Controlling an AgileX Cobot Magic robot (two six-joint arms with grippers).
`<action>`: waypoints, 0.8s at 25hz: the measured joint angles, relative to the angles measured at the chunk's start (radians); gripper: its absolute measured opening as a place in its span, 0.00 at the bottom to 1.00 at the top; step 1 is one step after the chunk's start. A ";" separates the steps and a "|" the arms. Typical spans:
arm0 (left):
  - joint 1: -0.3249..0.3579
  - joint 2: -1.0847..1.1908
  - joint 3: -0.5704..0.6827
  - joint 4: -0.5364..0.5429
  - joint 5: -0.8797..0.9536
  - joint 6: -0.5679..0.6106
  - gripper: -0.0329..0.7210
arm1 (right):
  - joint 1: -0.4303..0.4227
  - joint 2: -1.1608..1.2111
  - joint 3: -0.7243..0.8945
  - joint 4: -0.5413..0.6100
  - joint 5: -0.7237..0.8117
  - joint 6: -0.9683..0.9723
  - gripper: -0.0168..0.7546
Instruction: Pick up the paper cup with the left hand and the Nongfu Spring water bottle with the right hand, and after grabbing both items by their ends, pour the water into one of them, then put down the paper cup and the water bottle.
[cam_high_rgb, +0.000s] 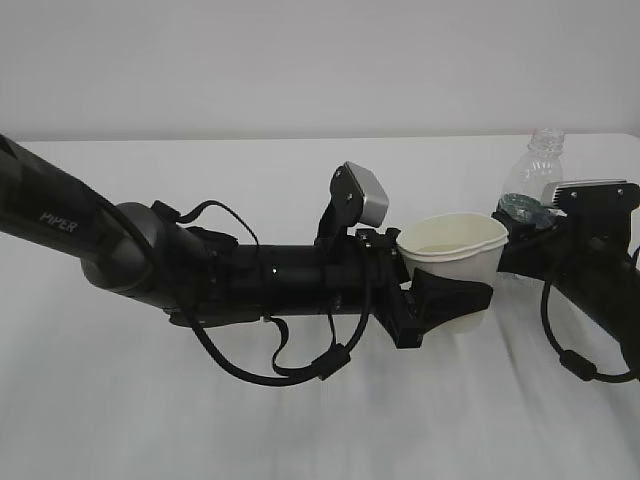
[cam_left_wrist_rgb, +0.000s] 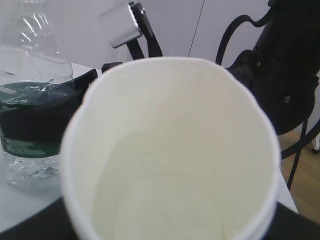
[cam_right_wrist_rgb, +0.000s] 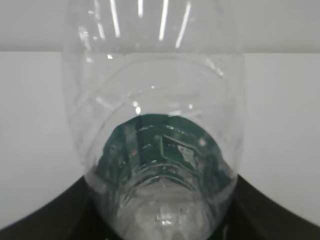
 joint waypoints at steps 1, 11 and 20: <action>0.000 0.000 0.000 0.000 0.000 0.000 0.60 | 0.000 0.000 0.000 0.000 0.000 0.000 0.55; 0.000 0.000 0.000 -0.002 0.000 0.000 0.59 | 0.000 0.000 0.000 0.000 0.000 0.002 0.67; 0.000 0.000 0.000 -0.022 0.000 0.000 0.59 | 0.000 0.000 -0.002 0.000 -0.016 0.029 0.80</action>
